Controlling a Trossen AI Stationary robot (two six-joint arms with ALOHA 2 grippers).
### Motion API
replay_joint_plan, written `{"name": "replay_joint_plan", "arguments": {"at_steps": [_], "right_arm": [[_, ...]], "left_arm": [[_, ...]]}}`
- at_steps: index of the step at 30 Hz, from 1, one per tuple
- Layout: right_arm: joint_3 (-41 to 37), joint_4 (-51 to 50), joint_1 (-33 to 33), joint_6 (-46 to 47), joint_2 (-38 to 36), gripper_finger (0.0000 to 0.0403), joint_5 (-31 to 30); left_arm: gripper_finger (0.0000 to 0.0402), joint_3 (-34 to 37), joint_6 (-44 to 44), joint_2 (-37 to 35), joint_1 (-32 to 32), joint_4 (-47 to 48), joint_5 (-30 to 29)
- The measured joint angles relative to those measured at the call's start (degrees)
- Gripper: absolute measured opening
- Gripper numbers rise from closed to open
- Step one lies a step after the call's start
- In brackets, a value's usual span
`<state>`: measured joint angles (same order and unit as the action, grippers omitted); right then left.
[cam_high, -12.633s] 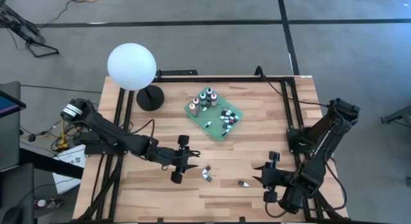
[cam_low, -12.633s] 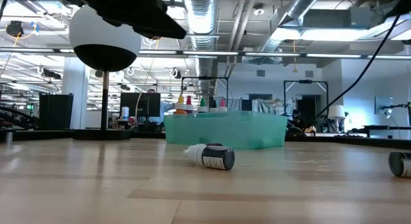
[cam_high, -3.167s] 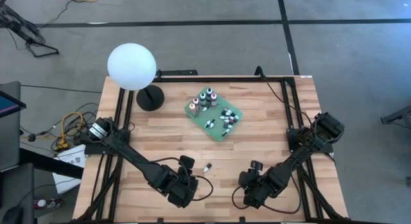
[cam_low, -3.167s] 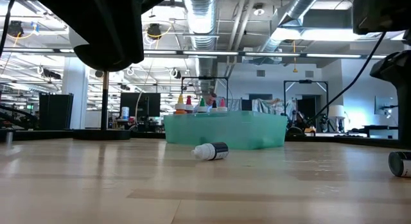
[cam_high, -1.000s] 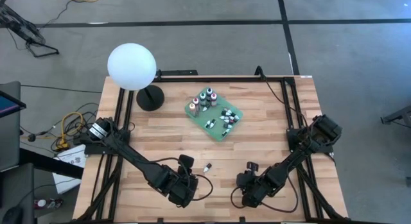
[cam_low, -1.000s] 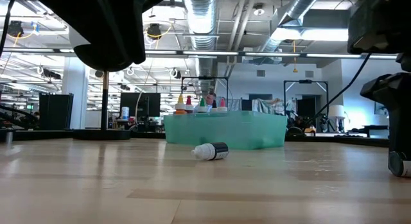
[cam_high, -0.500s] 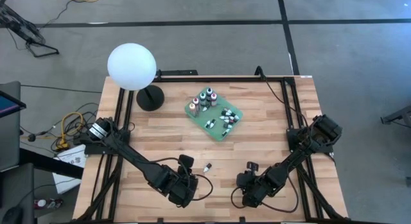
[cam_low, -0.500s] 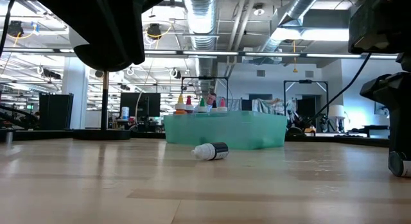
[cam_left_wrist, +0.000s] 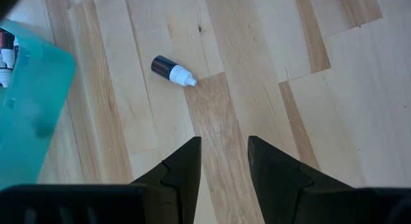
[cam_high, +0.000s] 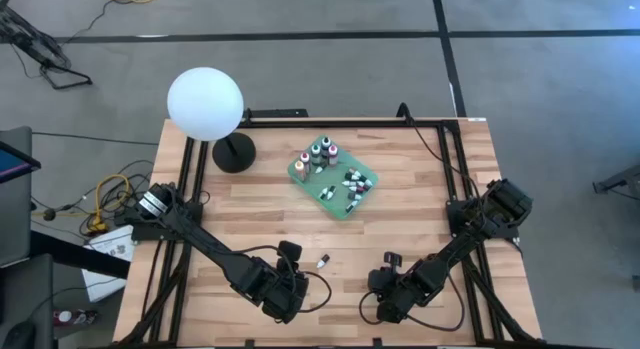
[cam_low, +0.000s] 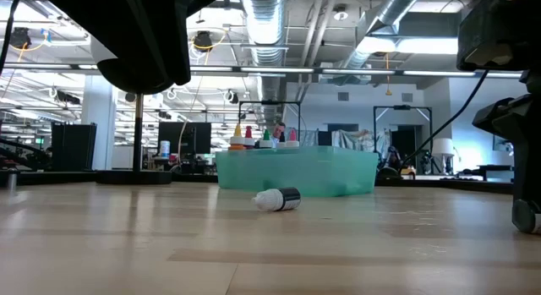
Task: Pick & Place food coloring
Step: Put the small black food coloring bottle into the green bin
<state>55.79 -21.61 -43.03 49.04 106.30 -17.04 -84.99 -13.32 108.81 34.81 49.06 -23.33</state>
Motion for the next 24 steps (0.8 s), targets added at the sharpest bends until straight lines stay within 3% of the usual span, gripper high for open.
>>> {"name": "replay_joint_plan", "arguments": {"at_steps": [13,24], "right_arm": [[0.0,-0.2,-0.1,0.0,0.0,0.0115,0.1],[3.3,-4.9,0.0,-4.0,0.3,0.0080,0.6]], "left_arm": [[0.0121,0.0,0.0,0.0,0.0,0.0,0.0],[0.0121,0.0,0.0,0.0,0.0,0.3,0.0]]}}
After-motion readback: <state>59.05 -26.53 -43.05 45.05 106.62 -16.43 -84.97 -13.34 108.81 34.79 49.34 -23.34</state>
